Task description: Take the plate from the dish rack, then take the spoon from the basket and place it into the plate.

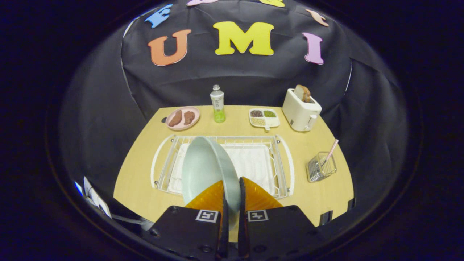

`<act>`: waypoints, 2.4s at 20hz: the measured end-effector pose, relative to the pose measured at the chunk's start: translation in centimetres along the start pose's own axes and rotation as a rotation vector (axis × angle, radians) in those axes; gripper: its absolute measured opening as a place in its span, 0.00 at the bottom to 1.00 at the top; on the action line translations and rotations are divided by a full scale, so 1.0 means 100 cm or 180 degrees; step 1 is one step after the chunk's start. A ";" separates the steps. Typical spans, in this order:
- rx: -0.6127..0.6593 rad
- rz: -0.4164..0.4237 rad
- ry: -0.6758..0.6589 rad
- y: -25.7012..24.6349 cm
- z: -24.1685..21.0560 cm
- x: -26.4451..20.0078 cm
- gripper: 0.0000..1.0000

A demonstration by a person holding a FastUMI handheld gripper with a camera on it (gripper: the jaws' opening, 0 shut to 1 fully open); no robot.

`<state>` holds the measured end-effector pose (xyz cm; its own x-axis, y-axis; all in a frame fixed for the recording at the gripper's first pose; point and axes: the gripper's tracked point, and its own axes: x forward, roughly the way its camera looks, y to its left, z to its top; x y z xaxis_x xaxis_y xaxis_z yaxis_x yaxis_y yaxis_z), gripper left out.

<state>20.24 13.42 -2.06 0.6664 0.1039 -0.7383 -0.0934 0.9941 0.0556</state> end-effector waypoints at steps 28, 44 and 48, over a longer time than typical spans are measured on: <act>0.0697 0.0567 0.0662 -0.116 -0.196 0.125 0.37; 0.0509 -0.0383 -0.0454 -0.246 -0.097 0.072 0.97; 0.0476 -0.0488 -0.0645 -0.281 -0.055 0.070 0.97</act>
<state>23.44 -14.00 -12.46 0.7999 -0.0585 -0.5973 0.1197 0.9908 0.0633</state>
